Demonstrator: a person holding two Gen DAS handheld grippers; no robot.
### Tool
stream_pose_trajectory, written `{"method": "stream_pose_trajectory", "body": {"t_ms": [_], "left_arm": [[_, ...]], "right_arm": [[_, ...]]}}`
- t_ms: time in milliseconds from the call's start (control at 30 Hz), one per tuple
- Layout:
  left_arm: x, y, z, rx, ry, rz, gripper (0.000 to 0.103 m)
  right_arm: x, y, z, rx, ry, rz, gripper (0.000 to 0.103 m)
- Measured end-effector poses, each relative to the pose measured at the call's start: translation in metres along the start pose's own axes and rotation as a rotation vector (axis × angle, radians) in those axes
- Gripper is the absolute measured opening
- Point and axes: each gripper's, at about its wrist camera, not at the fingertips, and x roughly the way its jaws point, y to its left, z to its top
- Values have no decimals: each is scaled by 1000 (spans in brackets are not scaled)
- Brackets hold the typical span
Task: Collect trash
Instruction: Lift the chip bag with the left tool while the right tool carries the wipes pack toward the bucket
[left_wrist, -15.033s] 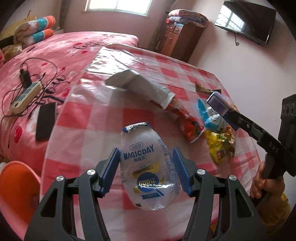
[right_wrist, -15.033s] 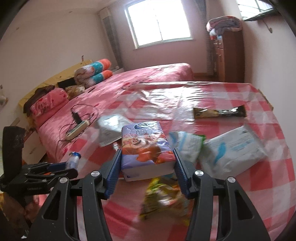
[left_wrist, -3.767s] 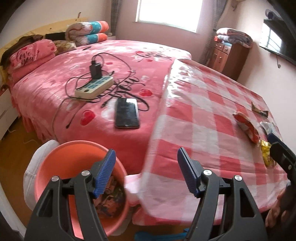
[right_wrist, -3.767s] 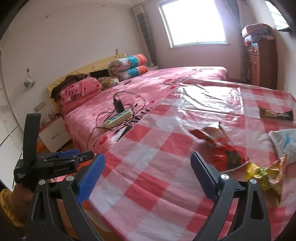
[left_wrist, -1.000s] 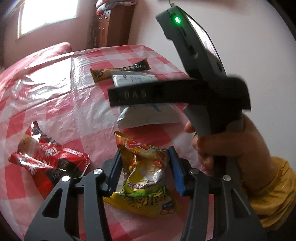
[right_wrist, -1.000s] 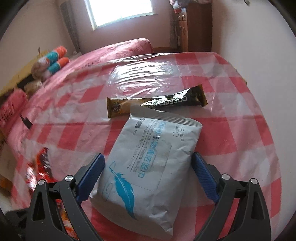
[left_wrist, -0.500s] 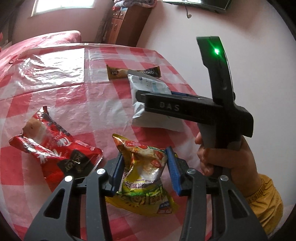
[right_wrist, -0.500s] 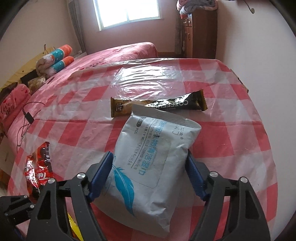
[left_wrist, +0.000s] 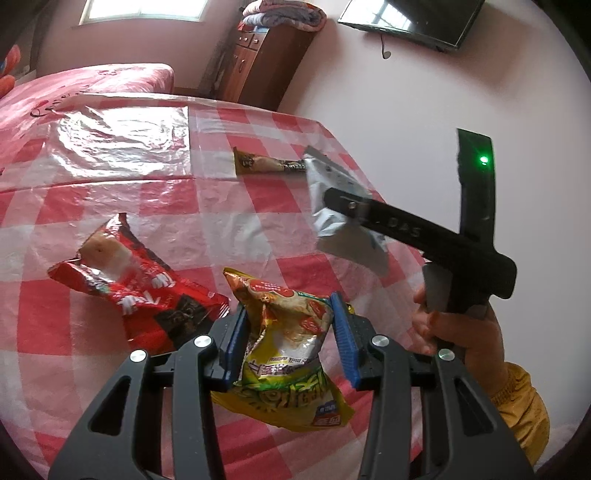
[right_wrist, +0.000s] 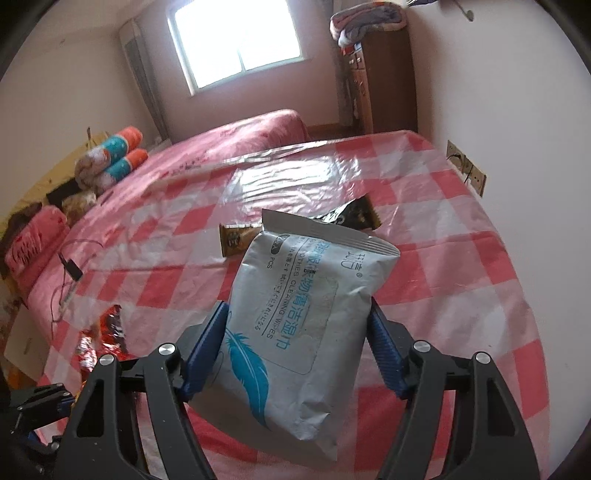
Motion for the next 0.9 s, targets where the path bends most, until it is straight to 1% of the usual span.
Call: {"method": "stream_pose_trajectory", "body": {"t_ms": [167, 333, 567, 900], "left_arm": [[-8, -1, -3, 2, -16, 4, 44], [-25, 0, -4, -2, -44, 5, 44], [-52, 8, -12, -21, -81, 29, 44], [-78, 29, -19, -58, -123, 58, 44]], "right_arm": [[-15, 6, -3, 6, -19, 23, 73], [-26, 15, -7, -2, -34, 37, 73], [-39, 34, -14, -20, -49, 67, 73], [-52, 65, -29, -64, -32, 125, 73]]}}
